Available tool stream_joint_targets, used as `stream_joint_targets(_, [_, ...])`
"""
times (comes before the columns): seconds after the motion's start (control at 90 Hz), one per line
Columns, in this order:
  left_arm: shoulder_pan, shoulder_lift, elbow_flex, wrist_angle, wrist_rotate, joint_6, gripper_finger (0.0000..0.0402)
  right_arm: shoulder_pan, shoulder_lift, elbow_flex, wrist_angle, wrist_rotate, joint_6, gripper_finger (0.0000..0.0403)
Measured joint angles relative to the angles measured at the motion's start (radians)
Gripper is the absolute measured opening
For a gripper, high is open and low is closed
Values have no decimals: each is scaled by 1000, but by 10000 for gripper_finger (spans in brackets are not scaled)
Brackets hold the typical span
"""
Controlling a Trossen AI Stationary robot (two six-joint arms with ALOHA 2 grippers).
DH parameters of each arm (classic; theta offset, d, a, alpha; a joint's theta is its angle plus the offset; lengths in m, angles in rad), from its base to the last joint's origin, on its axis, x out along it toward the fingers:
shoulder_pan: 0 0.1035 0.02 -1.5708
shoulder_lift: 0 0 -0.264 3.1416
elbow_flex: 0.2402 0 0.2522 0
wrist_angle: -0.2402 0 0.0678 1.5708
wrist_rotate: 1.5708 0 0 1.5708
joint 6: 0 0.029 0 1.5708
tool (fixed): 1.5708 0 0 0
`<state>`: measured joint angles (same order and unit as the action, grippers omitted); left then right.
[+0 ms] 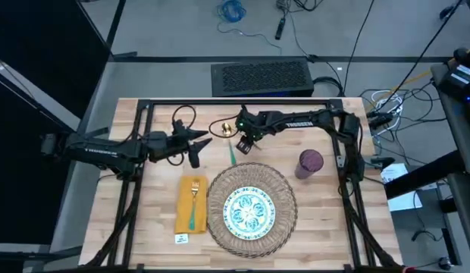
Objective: Set table place
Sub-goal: Put the gold table knife to the right of the white plate on the brown table mat
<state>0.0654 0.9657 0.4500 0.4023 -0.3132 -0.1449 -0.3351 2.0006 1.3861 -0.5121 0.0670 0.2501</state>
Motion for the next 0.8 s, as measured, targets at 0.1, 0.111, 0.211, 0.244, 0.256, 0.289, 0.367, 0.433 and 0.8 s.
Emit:
stream_joint_targets(0.1, [0,0,0,0,0,0,141,-3,0,0,11,23,27,139])
stream_joint_targets(0.111, [0,0,0,0,0,0,141,-4,0,0,11,23,33,139])
stream_joint_targets(0.211, [0,0,0,0,0,0,141,-13,0,0,1,16,85,139])
stream_joint_targets(0.244, [0,0,0,0,0,0,141,-14,1,0,0,14,93,139])
stream_joint_targets(0.256, [0,0,0,0,0,0,141,-15,1,0,0,14,96,139])
stream_joint_targets(0.289, [0,0,0,0,0,0,141,-17,3,0,-1,13,102,139])
stream_joint_targets(0.367, [0,0,0,0,0,0,141,-23,10,0,-17,8,114,139])
stream_joint_targets(0.433, [0,0,0,0,0,0,141,-25,28,1,-28,-28,121,139])
stream_joint_targets(0.8, [0,0,0,0,0,-3,141,-24,45,1,20,-38,112,139])
